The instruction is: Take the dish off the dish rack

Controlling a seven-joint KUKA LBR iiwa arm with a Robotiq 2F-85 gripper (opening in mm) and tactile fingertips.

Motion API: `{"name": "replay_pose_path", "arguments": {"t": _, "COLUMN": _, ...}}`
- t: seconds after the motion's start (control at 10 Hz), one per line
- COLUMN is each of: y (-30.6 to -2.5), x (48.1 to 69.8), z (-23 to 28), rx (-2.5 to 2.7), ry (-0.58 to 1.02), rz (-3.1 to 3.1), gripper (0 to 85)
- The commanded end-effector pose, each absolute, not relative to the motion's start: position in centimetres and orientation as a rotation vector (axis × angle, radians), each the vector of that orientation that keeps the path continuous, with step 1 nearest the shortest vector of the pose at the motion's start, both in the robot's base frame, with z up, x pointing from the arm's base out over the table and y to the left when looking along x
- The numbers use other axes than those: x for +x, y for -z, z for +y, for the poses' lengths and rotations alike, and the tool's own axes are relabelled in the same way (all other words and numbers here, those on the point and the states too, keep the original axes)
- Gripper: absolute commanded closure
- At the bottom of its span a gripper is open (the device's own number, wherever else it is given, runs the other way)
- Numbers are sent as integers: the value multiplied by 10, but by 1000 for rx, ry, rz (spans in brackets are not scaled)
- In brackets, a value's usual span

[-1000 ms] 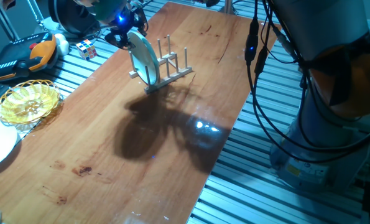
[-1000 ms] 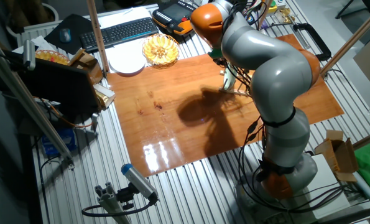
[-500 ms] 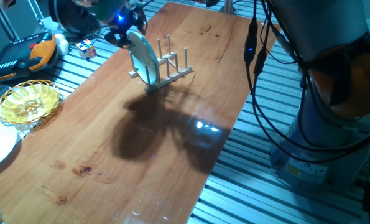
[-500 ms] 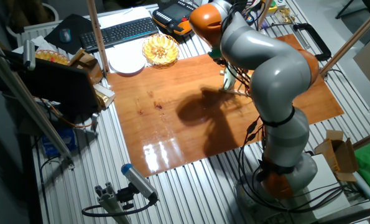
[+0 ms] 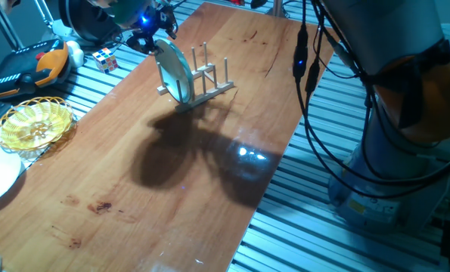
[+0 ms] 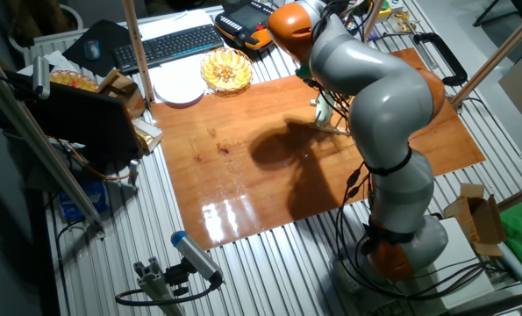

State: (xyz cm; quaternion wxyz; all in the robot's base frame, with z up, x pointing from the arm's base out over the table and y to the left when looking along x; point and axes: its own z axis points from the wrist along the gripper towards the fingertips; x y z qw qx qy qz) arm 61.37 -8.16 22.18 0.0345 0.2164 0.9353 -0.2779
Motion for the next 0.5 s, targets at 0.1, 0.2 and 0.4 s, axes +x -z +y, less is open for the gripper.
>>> {"name": "replay_pose_path", "arguments": {"t": 0.1, "y": -222, "x": 613, "z": -84, "rx": 696, "ry": 897, "rz": 2862, "gripper": 383}}
{"name": "replay_pose_path", "arguments": {"t": 0.2, "y": -222, "x": 612, "z": -84, "rx": 713, "ry": 911, "rz": 2856, "gripper": 393}}
{"name": "replay_pose_path", "arguments": {"t": 0.4, "y": -220, "x": 612, "z": -86, "rx": 668, "ry": 947, "rz": 2874, "gripper": 413}}
